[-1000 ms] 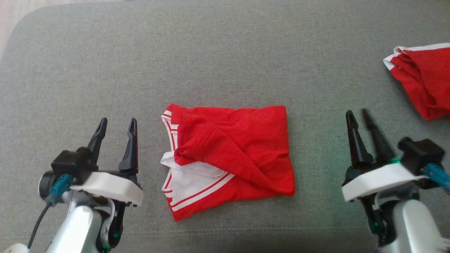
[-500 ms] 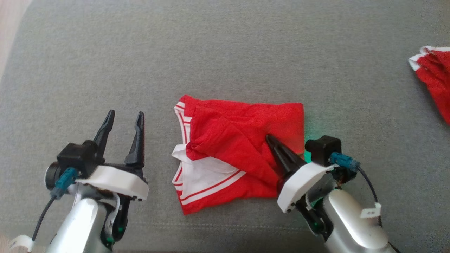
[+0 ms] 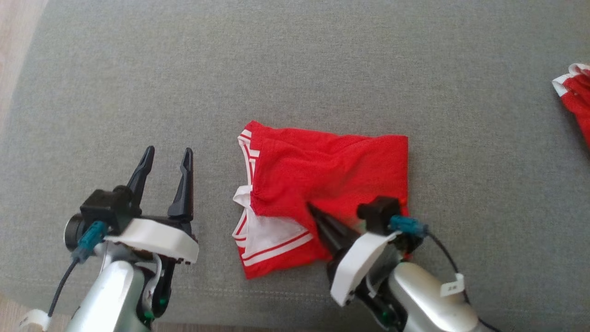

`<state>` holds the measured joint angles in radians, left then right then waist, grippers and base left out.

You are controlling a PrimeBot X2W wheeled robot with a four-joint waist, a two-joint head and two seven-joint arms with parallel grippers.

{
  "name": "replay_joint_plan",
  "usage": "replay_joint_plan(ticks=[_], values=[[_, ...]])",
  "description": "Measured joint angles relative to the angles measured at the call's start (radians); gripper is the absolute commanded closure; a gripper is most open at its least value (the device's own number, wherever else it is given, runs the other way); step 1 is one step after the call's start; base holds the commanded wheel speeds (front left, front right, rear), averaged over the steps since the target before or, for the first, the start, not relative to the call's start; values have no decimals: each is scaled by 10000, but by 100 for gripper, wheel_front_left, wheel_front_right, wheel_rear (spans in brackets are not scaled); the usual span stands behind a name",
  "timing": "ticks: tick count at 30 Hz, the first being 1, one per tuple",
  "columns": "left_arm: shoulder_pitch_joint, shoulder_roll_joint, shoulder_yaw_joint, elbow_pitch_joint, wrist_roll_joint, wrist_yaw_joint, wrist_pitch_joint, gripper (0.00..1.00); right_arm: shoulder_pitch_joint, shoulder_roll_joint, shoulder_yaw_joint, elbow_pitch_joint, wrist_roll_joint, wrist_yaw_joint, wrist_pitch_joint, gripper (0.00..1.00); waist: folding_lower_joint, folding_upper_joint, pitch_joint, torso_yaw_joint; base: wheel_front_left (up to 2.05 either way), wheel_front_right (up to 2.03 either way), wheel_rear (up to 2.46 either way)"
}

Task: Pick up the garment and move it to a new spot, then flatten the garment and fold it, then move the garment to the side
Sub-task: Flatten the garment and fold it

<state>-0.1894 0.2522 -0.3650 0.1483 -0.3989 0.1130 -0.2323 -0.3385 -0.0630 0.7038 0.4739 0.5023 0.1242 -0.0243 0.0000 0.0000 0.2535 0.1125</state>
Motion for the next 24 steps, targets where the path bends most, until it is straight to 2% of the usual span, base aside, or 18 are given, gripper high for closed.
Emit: replay_joint_plan(ticks=[4, 7, 10, 14, 15, 16, 20, 24], values=[[-1, -2, -25, 27, -2, -2, -44, 0, 7, -10, 826, -84, 489, 0, 349, 100, 0, 0, -29, 0, 0, 0, 0], [0, 0, -23, 40, -2, 0, -71, 0, 3, -13, 943, -136, 537, 0, 293, 100, 0, 0, -59, -22, 0, 0, 0], [3, 6, -21, 46, -2, 4, -71, 0, -1, -12, 454, -257, 510, 0, -84, 100, 0, 0, -120, -84, 0, 0, 0], [10, 21, -13, 27, -2, 17, -73, 0, -1, -35, -1120, -487, -2, 0, -709, 100, 0, 0, -270, -186, 0, 0, 0], [16, 29, -10, 19, -2, 27, -73, 0, 3, -52, -1662, -570, -228, 0, -838, 80, 0, 0, -319, -213, 0, 0, 0], [21, 35, -8, 12, -2, 29, -73, 0, 12, -73, -2226, -656, -477, 0, -941, 0, 0, 0, -369, -239, 0, 0, 0], [59, 105, 17, -107, -2, 81, -82, 0, 229, -119, -4395, -1442, -1559, 0, -1166, 0, 0, 0, -589, -359, 0, 0, 0], [221, 207, 31, -211, 0, 151, -82, 0, 1029, -113, -5614, -2541, -2393, 0, -943, 0, 0, 0, -810, -512, 0, 0, 0]])
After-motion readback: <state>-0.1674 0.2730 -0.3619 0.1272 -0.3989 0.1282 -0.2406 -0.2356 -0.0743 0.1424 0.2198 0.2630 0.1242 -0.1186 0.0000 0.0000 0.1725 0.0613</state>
